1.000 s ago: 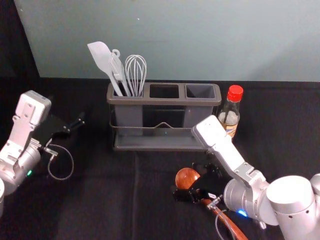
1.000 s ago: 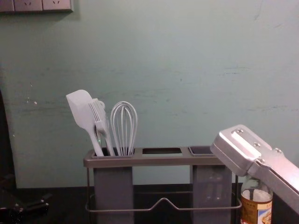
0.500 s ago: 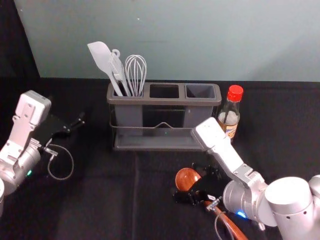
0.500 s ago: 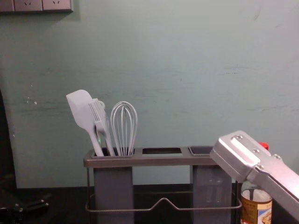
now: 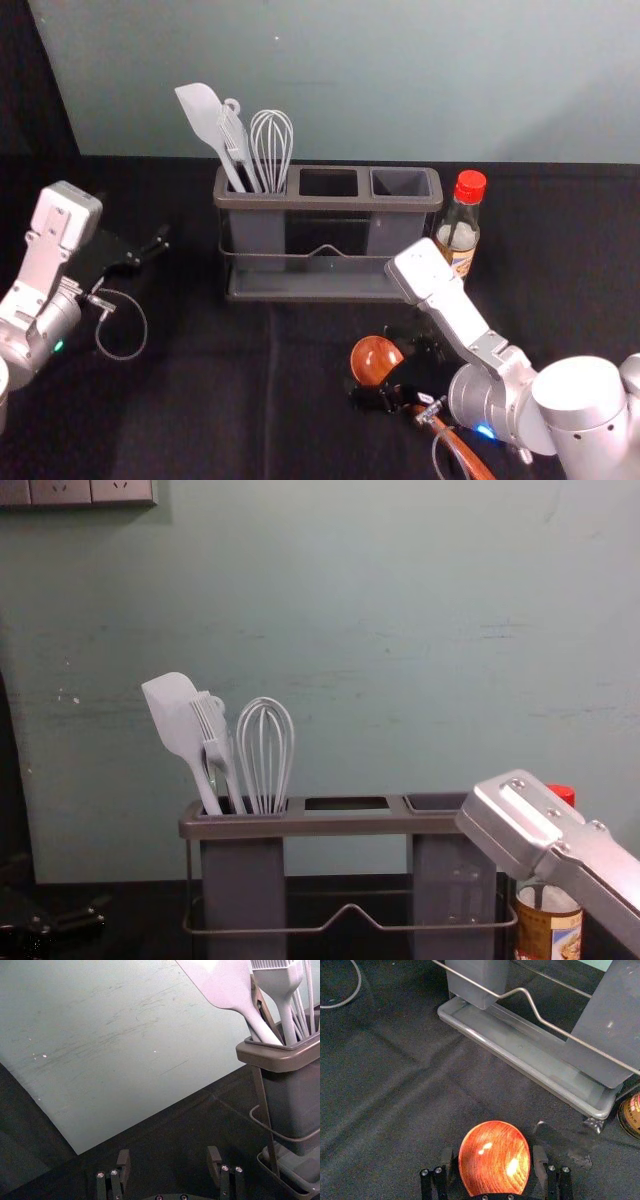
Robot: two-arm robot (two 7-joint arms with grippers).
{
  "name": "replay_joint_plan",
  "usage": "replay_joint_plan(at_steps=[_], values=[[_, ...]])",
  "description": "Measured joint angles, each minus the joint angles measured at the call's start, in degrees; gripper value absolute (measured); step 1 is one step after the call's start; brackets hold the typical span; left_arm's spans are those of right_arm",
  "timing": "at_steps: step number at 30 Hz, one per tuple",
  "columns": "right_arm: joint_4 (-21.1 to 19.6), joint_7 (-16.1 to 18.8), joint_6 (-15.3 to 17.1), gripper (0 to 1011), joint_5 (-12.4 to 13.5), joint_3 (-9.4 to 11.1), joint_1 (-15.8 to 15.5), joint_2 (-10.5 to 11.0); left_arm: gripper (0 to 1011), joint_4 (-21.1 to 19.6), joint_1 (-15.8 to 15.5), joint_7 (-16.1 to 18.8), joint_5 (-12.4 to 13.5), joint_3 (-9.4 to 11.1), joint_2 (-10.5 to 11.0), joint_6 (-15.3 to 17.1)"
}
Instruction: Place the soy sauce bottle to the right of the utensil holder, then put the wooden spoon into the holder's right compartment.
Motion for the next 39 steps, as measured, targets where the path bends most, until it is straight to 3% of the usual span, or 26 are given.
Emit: replay_joint_plan(at_steps=[16,23,29,35,38,39], values=[[0.2,1.7,-0.7,1004,-1.4,1.3,-0.7,-0.8,1005,0.0,0.0,0.0,0.0,0.0,0.0,0.0],[0.5,2.3,-0.9,856,-1.8,2.0,-0.9,-1.3,1005,0.0,0.0,0.0,0.0,0.0,0.0,0.0],[-0.5,2.7,-0.8,837,-2.1,2.4,-1.3,-1.3,1005,0.0,0.0,0.0,0.0,0.0,0.0,0.0],[-5.5,3.8,-1.0,837,-2.3,3.5,-2.4,0.4,1005,0.0,0.0,0.0,0.0,0.0,0.0,0.0],[-8.2,5.0,-3.1,837,-2.1,3.9,-3.2,2.3,1005,0.0,0.0,0.0,0.0,0.0,0.0,0.0],[-9.5,5.8,-5.5,837,-1.8,4.2,-3.8,3.6,1005,0.0,0.0,0.0,0.0,0.0,0.0,0.0]])
